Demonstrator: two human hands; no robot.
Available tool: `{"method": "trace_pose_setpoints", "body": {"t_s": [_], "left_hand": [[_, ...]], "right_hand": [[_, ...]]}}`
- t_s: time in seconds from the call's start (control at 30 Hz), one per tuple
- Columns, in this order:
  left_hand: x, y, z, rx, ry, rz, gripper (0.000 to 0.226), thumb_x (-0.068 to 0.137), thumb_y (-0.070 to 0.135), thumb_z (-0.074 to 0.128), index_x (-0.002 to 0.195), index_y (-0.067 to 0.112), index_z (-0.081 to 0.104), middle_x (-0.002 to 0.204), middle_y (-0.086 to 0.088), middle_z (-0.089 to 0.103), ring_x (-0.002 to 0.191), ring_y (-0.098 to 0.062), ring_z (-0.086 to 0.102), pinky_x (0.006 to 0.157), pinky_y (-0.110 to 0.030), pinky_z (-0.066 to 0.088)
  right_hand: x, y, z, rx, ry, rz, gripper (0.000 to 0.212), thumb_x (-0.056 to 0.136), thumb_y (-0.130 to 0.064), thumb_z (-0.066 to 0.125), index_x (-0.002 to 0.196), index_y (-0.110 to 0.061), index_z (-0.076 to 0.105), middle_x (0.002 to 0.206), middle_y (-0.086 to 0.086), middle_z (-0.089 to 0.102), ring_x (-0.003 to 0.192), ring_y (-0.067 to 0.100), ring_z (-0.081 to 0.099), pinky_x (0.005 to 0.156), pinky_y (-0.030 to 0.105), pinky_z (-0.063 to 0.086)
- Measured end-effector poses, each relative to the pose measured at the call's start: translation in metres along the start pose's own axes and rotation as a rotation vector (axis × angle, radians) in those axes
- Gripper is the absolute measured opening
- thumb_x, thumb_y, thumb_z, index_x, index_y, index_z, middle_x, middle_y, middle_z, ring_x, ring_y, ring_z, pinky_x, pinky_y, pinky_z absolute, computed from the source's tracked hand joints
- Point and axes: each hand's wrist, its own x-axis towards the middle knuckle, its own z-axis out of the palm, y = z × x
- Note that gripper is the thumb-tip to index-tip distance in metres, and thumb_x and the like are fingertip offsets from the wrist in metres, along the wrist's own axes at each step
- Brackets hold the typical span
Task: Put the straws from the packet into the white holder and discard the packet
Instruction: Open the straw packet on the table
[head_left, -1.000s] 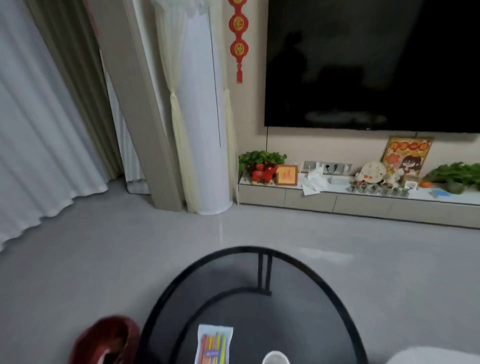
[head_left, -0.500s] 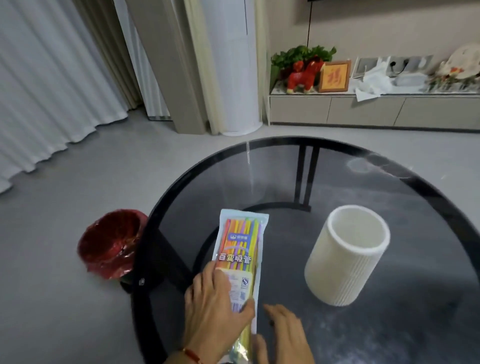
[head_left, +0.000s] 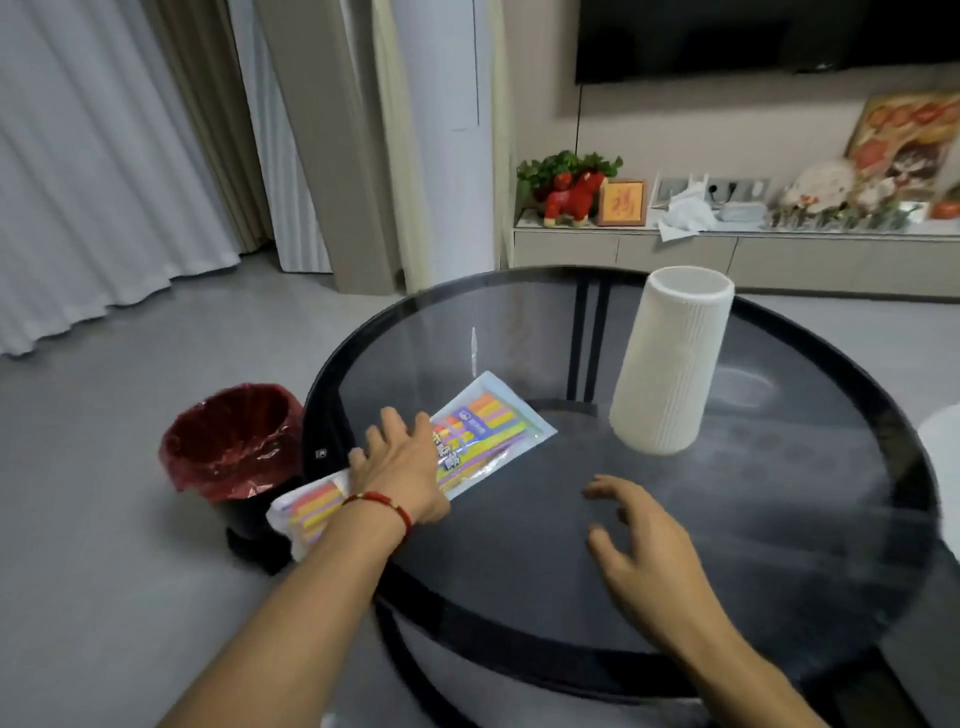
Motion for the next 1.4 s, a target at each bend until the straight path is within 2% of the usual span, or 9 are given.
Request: {"method": "trace_pose_setpoints", "body": {"t_s": [0.13, 0.3, 0.4, 0.5, 0.6, 0.77, 0.93, 1.23, 1.4], "left_hand": [[-0.020, 0.000, 0.001, 0.008, 0.174, 0.177, 0.063, 0.065, 0.028, 0.076, 0.115, 0.028, 0.038, 0.119, -0.004, 0.050, 0.110, -0.031, 0.045, 0.087, -0.041, 0.034], [-0.044, 0.009, -0.006, -0.028, 0.325, 0.445, 0.054, 0.063, 0.022, 0.074, 0.095, 0.037, 0.033, 0.100, 0.005, 0.056, 0.099, -0.025, 0.045, 0.080, -0.035, 0.029], [-0.040, 0.024, -0.026, 0.053, 0.354, 0.574, 0.058, 0.063, 0.021, 0.077, 0.102, 0.034, 0.036, 0.102, 0.005, 0.054, 0.104, -0.024, 0.049, 0.099, -0.039, 0.033], [-0.038, 0.044, -0.040, 0.078, 0.338, 0.657, 0.068, 0.071, 0.030, 0.075, 0.130, 0.028, 0.041, 0.137, -0.003, 0.048, 0.131, -0.027, 0.039, 0.118, -0.053, 0.020], [-0.049, 0.069, -0.028, -0.369, 0.296, 0.726, 0.067, 0.079, 0.036, 0.056, 0.144, 0.023, 0.045, 0.153, -0.004, 0.039, 0.143, -0.022, 0.028, 0.120, -0.047, 0.018], [-0.055, 0.083, 0.009, -0.672, 0.301, 0.637, 0.035, 0.088, 0.031, 0.062, 0.120, 0.022, 0.054, 0.119, 0.008, 0.054, 0.109, -0.005, 0.034, 0.111, -0.048, 0.031], [-0.042, 0.085, 0.009, -0.703, 0.345, 0.640, 0.031, 0.083, 0.027, 0.071, 0.109, 0.022, 0.054, 0.108, 0.008, 0.055, 0.096, 0.001, 0.030, 0.107, -0.053, 0.034], [-0.043, 0.073, -0.001, -0.739, 0.365, 0.637, 0.021, 0.080, 0.028, 0.073, 0.091, 0.020, 0.056, 0.100, 0.008, 0.058, 0.099, -0.012, 0.050, 0.094, -0.045, 0.043], [-0.044, 0.069, -0.003, -0.669, 0.356, 0.602, 0.022, 0.075, 0.023, 0.074, 0.088, 0.018, 0.057, 0.099, 0.006, 0.058, 0.099, -0.016, 0.050, 0.092, -0.046, 0.044]], "right_hand": [[-0.016, -0.018, -0.014, 0.011, 0.053, 0.101, 0.040, 0.101, -0.020, 0.058, 0.141, -0.016, 0.056, 0.144, 0.004, 0.062, 0.130, 0.024, 0.060, 0.100, 0.028, 0.043], [-0.005, -0.037, -0.046, -0.005, -0.011, 0.144, 0.033, 0.105, -0.026, 0.053, 0.133, -0.011, 0.060, 0.127, 0.010, 0.071, 0.105, 0.026, 0.068, 0.086, 0.036, 0.053], [-0.005, -0.028, -0.053, 0.242, 0.034, 0.201, 0.011, 0.102, -0.016, 0.062, 0.104, -0.008, 0.069, 0.098, 0.009, 0.079, 0.078, 0.020, 0.079, 0.071, 0.039, 0.066], [0.000, -0.023, -0.048, 0.510, 0.018, 0.282, 0.010, 0.101, -0.009, 0.064, 0.094, -0.001, 0.068, 0.083, 0.014, 0.078, 0.063, 0.017, 0.077, 0.061, 0.033, 0.065], [0.012, -0.018, -0.033, 0.726, 0.023, 0.314, 0.009, 0.101, -0.008, 0.063, 0.098, 0.001, 0.067, 0.080, 0.014, 0.080, 0.064, 0.023, 0.077, 0.061, 0.033, 0.063], [0.020, -0.012, -0.014, 1.068, -0.010, 0.338, 0.018, 0.106, -0.016, 0.059, 0.110, 0.000, 0.067, 0.104, 0.019, 0.080, 0.087, 0.025, 0.079, 0.071, 0.033, 0.064], [0.026, -0.014, -0.006, 1.177, 0.006, 0.307, 0.020, 0.103, -0.020, 0.064, 0.116, -0.006, 0.069, 0.105, 0.011, 0.081, 0.094, 0.024, 0.080, 0.071, 0.029, 0.062], [0.034, -0.023, 0.004, 1.438, -0.118, 0.428, 0.023, 0.100, -0.018, 0.065, 0.119, -0.005, 0.071, 0.111, 0.016, 0.079, 0.094, 0.022, 0.080, 0.073, 0.029, 0.064], [0.033, -0.026, 0.006, 1.310, -0.119, 0.399, 0.018, 0.100, -0.015, 0.067, 0.109, -0.002, 0.076, 0.109, 0.018, 0.081, 0.094, 0.024, 0.080, 0.072, 0.027, 0.063]]}}
